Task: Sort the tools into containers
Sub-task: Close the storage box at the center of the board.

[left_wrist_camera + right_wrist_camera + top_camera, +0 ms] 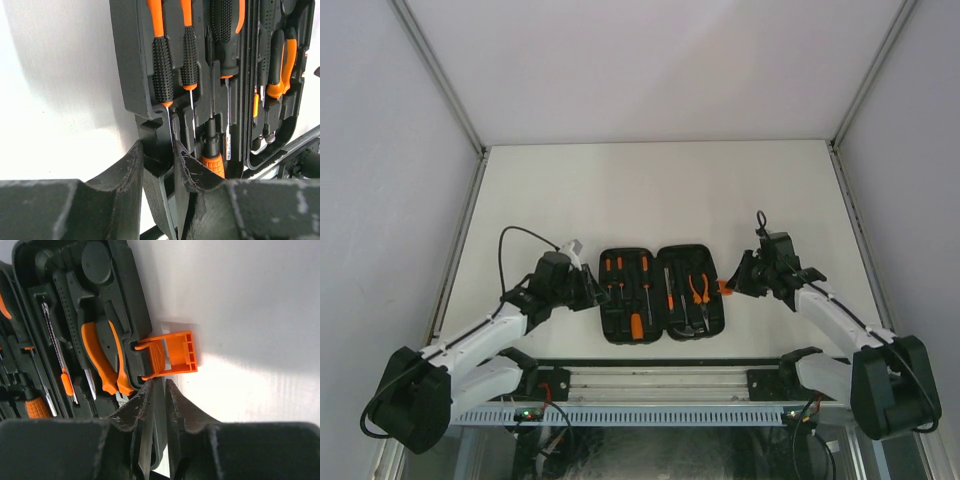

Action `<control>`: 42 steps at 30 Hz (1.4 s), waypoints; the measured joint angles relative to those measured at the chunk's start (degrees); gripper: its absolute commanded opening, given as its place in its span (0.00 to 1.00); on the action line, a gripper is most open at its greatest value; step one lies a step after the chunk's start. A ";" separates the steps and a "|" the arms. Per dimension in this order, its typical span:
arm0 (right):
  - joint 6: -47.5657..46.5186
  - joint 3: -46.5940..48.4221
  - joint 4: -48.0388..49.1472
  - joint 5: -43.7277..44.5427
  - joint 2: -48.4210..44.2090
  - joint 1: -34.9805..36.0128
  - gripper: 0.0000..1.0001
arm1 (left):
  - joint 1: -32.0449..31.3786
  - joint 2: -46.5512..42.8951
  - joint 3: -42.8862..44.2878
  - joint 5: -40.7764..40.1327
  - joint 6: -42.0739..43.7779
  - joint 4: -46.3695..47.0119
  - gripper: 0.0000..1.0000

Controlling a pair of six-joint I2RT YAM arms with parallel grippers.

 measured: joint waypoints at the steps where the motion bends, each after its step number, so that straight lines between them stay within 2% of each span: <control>1: -0.09 -0.07 0.61 -0.94 1.29 0.00 0.12 | 0.00 -0.28 0.31 -0.15 0.02 -0.59 0.16; 14: -0.33 -0.13 4.13 -3.19 9.07 1.97 0.10 | 0.00 -2.08 3.54 -0.85 0.50 -5.51 0.17; 23: -0.44 -0.07 8.98 -1.09 11.76 6.40 0.10 | 0.68 -2.73 5.79 -2.91 1.57 -8.66 0.27; 42: 1.14 1.07 12.85 3.80 15.08 13.20 0.09 | 1.09 -7.54 11.37 -4.61 1.31 -12.48 0.34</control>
